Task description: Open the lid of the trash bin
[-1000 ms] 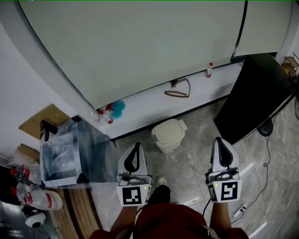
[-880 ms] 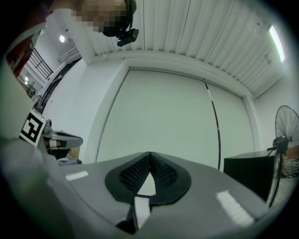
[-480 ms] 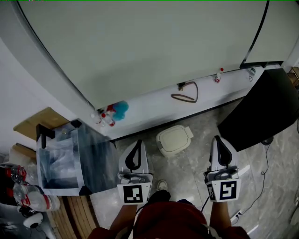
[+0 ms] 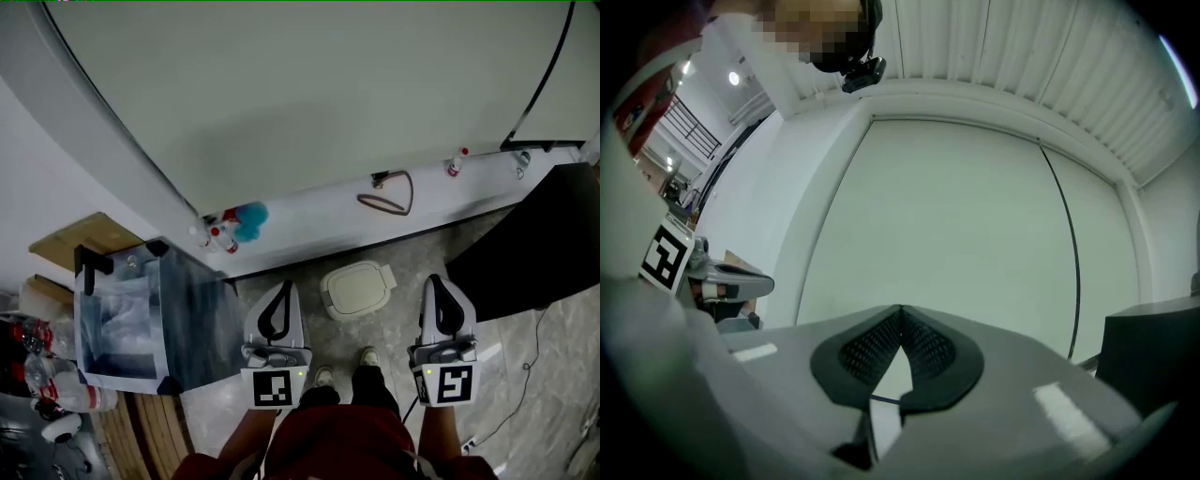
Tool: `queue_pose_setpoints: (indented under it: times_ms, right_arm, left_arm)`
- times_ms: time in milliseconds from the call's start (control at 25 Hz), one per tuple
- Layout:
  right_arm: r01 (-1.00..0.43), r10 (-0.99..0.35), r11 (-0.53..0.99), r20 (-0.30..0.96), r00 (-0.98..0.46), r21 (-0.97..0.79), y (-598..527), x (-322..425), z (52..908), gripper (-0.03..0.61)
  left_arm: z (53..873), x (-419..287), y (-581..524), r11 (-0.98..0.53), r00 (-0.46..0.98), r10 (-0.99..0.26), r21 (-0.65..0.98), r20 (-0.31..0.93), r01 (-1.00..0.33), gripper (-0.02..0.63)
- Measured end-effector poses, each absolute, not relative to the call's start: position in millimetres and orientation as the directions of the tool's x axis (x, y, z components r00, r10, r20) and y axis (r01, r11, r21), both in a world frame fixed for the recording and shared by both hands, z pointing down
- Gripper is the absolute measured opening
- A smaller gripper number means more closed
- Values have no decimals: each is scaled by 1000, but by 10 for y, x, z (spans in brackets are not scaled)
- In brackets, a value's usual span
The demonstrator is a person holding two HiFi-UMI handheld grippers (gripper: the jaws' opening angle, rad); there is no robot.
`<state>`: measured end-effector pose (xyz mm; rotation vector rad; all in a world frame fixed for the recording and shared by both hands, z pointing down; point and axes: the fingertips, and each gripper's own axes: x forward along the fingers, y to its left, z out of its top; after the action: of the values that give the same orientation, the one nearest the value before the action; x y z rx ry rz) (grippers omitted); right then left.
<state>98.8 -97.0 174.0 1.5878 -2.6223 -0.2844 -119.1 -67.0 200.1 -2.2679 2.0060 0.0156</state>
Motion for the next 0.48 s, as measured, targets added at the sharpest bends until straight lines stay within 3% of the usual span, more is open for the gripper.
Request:
queue_pose_setpoints:
  times_ms: [480]
  right_arm:
    - [-801,-800,577,-87,-593,159,-1525,1221,1721,0]
  left_arm:
    - [1981,-859,-957,-1,6,-998,-97,-55,-995,2]
